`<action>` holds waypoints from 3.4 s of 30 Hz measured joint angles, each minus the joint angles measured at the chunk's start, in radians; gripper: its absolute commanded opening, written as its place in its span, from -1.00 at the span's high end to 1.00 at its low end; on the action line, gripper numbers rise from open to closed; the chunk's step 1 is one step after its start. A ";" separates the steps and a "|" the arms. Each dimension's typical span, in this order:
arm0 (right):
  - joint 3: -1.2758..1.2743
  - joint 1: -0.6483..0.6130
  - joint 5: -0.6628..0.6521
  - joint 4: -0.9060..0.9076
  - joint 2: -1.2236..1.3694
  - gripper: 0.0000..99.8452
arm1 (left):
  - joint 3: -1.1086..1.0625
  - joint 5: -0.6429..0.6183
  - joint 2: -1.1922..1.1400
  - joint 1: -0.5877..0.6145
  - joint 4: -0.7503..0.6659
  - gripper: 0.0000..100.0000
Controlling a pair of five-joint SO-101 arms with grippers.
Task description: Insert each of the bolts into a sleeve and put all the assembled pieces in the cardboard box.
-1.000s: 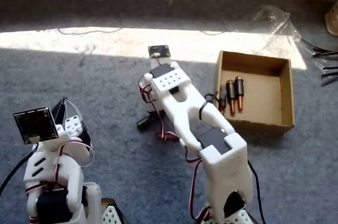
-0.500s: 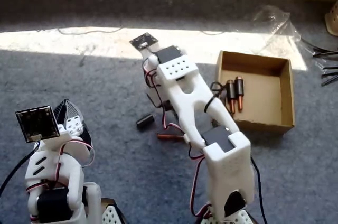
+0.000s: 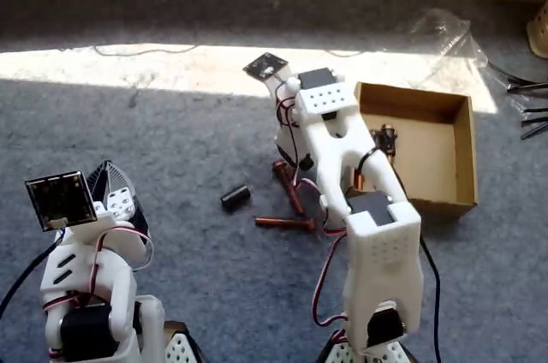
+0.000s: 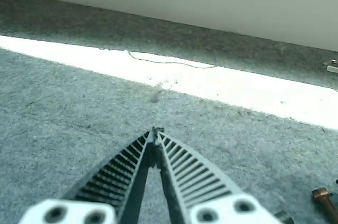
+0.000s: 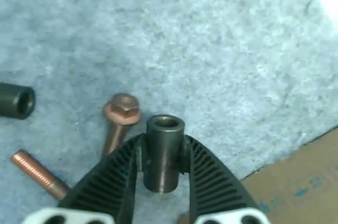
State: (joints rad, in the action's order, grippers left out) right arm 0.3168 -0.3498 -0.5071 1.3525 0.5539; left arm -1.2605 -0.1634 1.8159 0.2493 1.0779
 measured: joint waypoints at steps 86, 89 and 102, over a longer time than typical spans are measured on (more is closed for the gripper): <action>0.101 0.037 0.091 0.391 -0.930 0.99 | -0.150 0.129 -0.003 -0.160 -0.203 0.99; -0.008 0.034 0.094 0.391 -1.053 0.99 | -0.150 0.167 -0.003 -0.160 -0.203 0.99; -0.743 0.032 0.097 0.072 -1.603 0.99 | -0.150 0.281 -0.003 -0.308 -0.183 0.99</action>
State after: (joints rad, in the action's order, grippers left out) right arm -0.4258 -0.3176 -0.4104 1.4246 -1.0495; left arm -1.4108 0.1174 1.8128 -0.0591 0.8953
